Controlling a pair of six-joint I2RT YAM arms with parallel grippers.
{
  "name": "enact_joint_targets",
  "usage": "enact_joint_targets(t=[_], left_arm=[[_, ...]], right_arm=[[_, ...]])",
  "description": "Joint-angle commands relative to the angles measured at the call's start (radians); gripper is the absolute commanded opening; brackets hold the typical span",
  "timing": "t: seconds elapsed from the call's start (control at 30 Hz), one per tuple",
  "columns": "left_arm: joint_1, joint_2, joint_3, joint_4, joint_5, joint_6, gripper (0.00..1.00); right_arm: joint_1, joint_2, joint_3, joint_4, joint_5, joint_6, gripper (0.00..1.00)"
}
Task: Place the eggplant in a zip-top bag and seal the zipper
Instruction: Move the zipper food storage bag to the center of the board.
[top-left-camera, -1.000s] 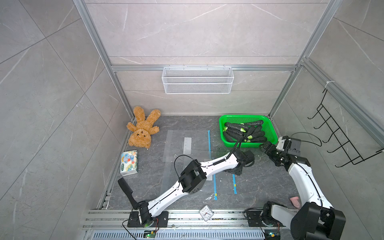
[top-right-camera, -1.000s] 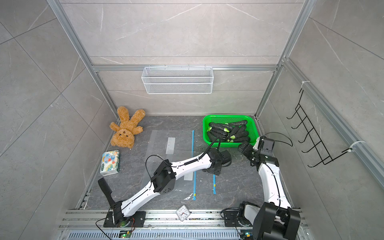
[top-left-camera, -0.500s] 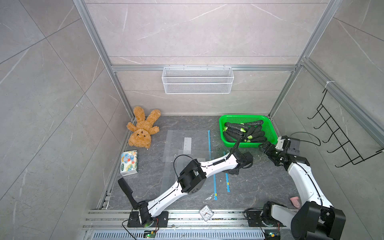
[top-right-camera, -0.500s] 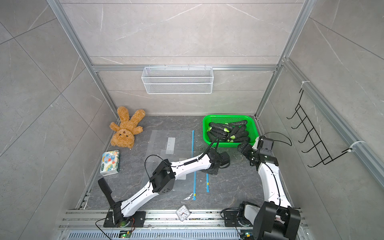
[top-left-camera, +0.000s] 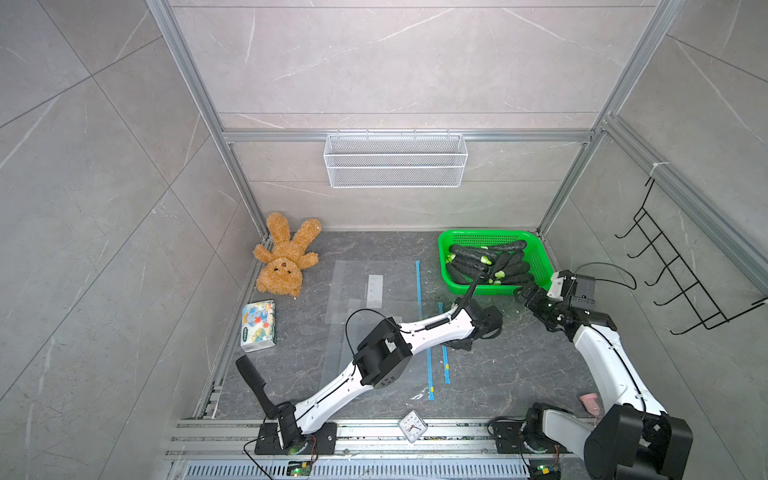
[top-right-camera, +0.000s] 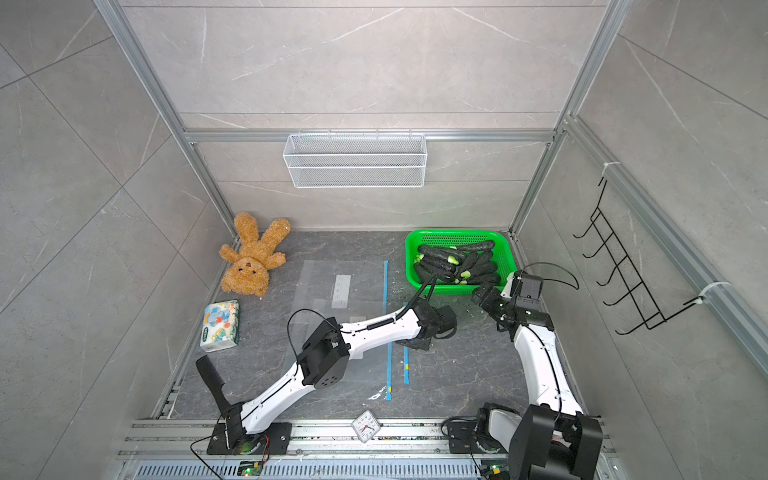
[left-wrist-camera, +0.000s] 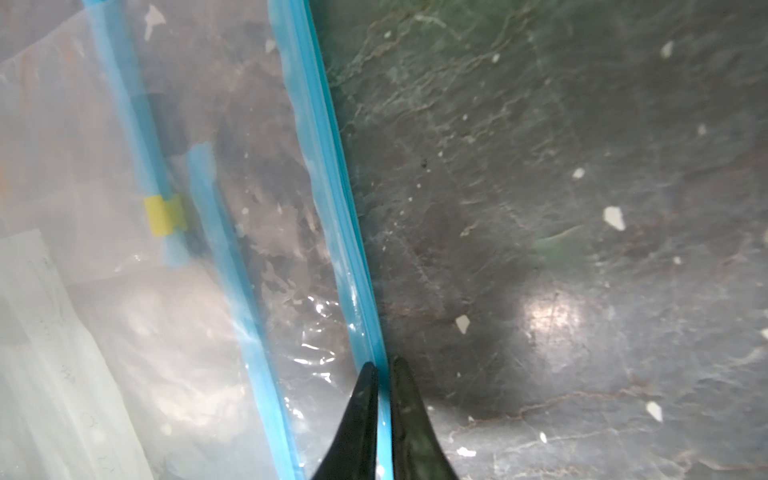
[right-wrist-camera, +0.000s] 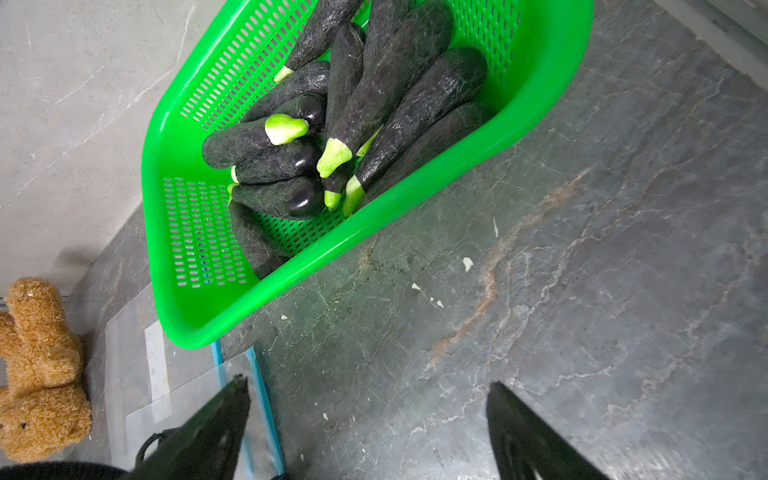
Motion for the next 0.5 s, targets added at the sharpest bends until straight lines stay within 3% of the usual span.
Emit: enact_joint_targets(t=[0.0,0.47], left_arm=[[0.005,-0.060,-0.021,-0.029,-0.014,-0.027,0.03],[0.008,-0.263,-0.090,-0.058,-0.082,-0.030,0.00]], right_arm=[[0.009,-0.013,0.030,-0.014,0.022,-0.007,0.91],[0.062,0.008,0.027,-0.004,0.033,-0.028,0.88]])
